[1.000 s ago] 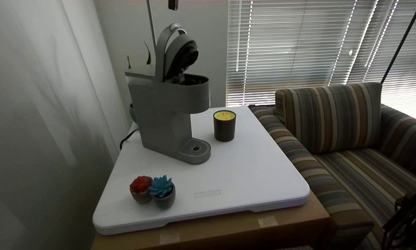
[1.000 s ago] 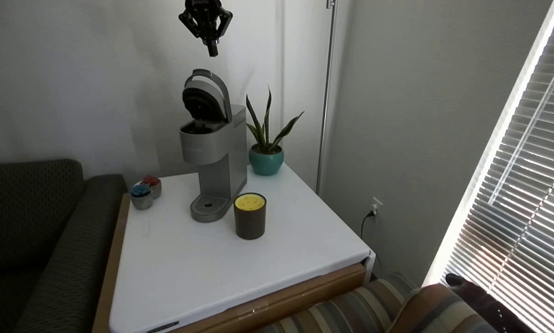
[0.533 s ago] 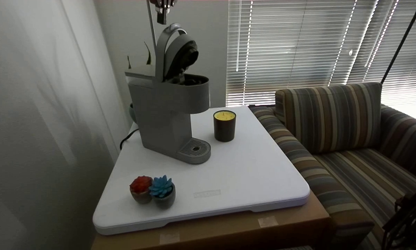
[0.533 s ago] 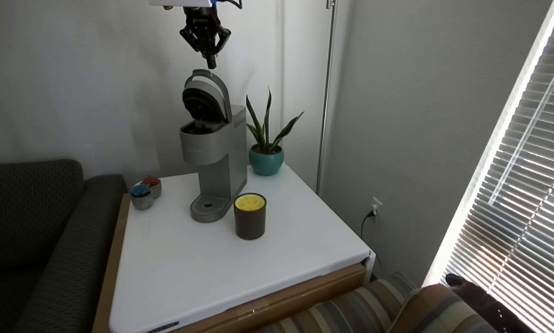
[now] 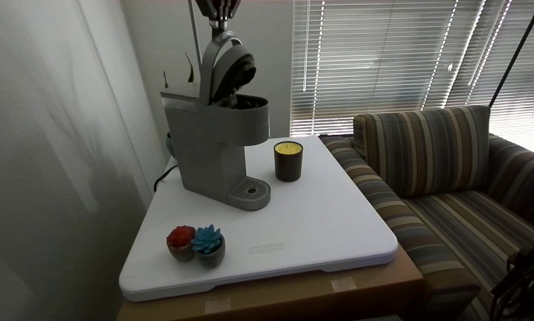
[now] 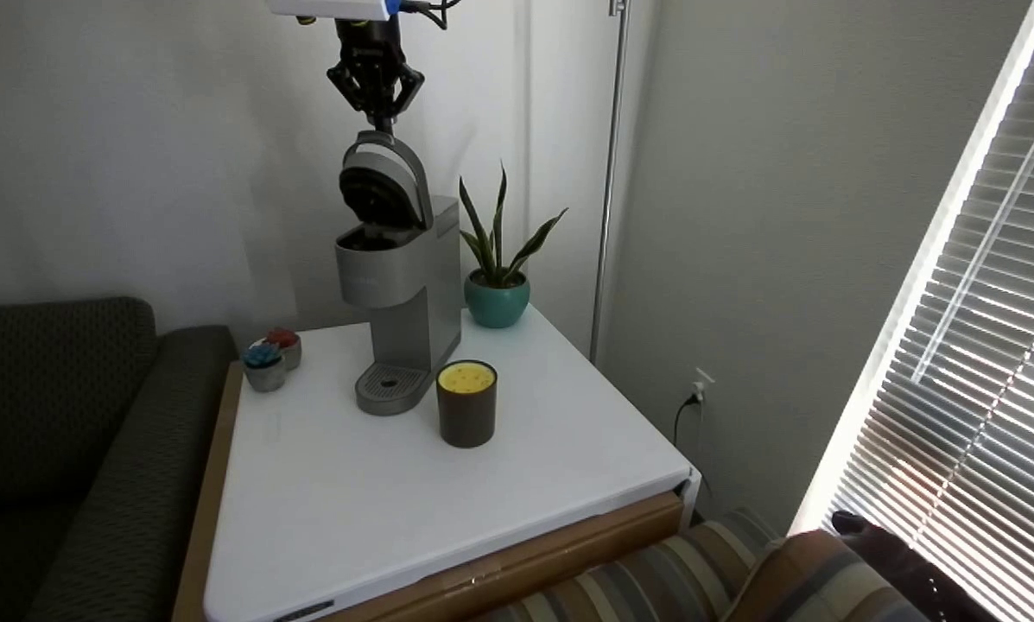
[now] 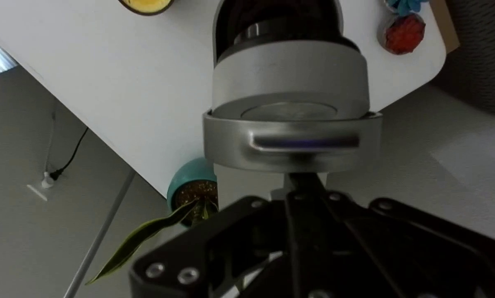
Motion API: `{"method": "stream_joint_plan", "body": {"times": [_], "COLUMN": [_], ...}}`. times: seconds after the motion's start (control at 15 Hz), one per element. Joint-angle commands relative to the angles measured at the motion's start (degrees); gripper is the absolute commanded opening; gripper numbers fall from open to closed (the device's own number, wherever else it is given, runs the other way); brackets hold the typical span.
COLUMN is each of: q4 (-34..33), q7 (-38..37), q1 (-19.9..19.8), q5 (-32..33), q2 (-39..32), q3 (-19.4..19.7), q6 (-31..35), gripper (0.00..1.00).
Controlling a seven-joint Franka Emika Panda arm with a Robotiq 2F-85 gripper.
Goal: Close the grey coffeemaker's chamber
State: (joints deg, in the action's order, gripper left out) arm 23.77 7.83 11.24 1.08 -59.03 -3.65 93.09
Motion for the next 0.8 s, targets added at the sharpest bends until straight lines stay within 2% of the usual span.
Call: {"method": "stream_joint_plan", "body": {"times": [0.0, 0.6, 0.67, 0.73], "q4": [2.62, 2.49, -3.31, 2.48], "q7": [0.23, 0.38, 0.45, 0.32], "q1": [-0.88, -0.25, -0.02, -0.19], "q5": [-1.02, -0.27, -0.33, -0.23], "q2": [1.82, 1.36, -2.09, 0.93], "q3": [-0.69, -0.22, -0.01, -0.19], "q6": [-5.81, -13.72, -16.65, -14.89], "gripper": [0.00, 0.00, 0.00, 0.00]}}
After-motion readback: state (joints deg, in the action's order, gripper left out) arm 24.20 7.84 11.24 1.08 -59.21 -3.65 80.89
